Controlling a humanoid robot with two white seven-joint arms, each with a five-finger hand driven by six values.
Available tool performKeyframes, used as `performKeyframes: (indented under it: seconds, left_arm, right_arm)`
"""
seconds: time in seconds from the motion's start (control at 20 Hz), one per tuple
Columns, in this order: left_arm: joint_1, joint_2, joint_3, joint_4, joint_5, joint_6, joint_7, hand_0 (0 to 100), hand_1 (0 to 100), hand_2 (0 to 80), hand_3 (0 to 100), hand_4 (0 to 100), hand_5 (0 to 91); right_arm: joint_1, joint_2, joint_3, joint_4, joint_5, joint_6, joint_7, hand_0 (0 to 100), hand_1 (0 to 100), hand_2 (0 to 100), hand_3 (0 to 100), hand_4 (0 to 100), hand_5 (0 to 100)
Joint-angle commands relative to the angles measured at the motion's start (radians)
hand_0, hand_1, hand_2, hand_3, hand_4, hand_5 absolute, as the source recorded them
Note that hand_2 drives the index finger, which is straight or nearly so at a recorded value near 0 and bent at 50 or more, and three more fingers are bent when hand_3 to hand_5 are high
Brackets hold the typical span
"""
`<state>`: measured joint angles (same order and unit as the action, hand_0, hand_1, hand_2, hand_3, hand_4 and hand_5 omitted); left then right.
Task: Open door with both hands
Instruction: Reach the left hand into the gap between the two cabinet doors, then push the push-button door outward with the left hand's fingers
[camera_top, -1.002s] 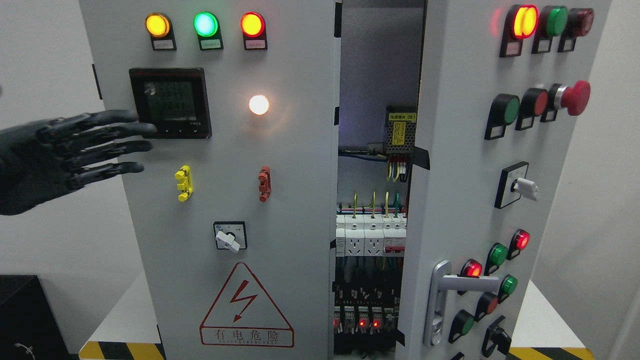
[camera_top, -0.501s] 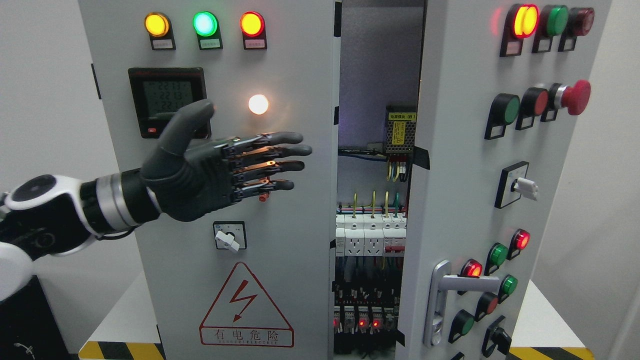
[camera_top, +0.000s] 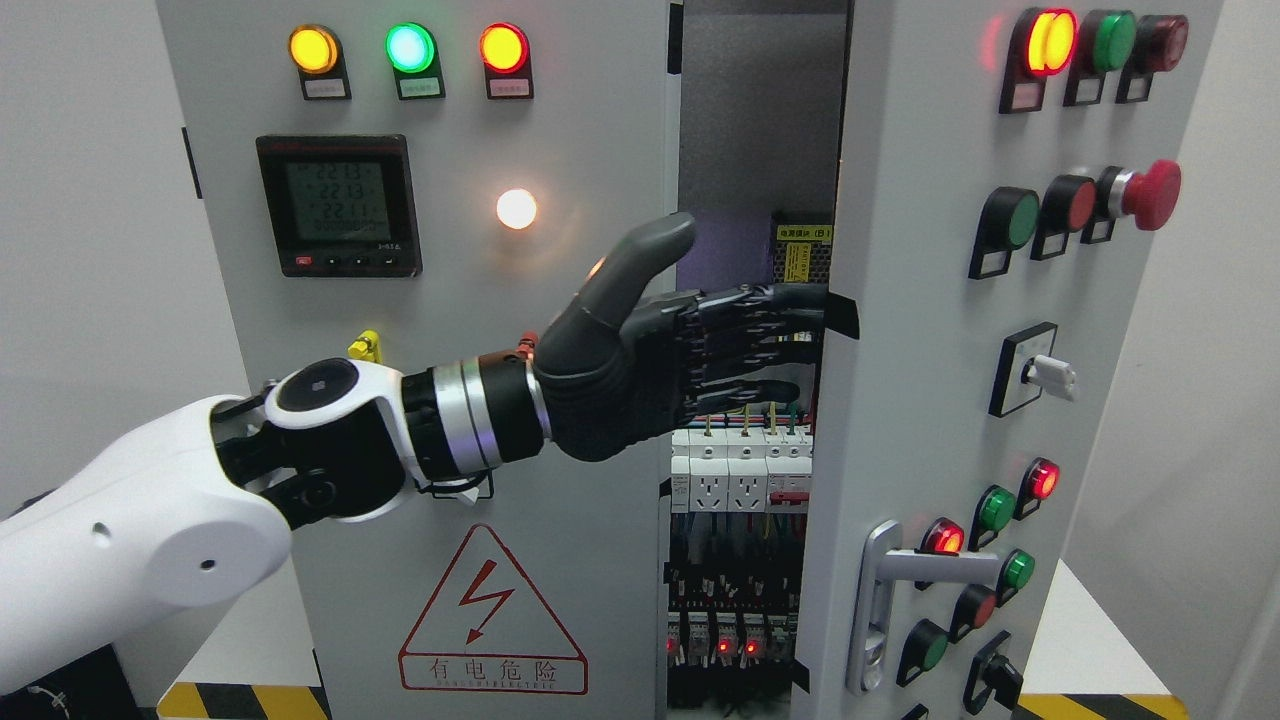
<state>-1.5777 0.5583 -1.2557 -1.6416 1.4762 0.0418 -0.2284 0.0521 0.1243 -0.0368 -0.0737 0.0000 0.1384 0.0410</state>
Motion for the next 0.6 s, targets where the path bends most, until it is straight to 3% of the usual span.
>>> performKeyframes:
  seconds: [0.0,0.35,0.55]
  left_arm:
    - [0.007,-0.250,0.015,-0.023,-0.056,-0.002,0.044,0,0,0.0,0,0,0.0]
    - [0.012,-0.359,0.013,-0.014,-0.063,-0.002,0.133,0,0,0.0,0,0,0.0]
    - [0.015,-0.457,0.015,-0.003,-0.082,-0.004,0.150,0,0,0.0,0,0,0.0]
  right_arm:
    - [0.000,0.000,0.000,0.000,-0.003,0.000,0.000,0,0,0,0,0,0]
    - [0.000,0.000,0.000,0.000,-0.003,0.000,0.000,0,0,0,0,0,0]
    - [0.000,0.000,0.000,0.000,-0.003,0.000,0.000,0,0,0,0,0,0]
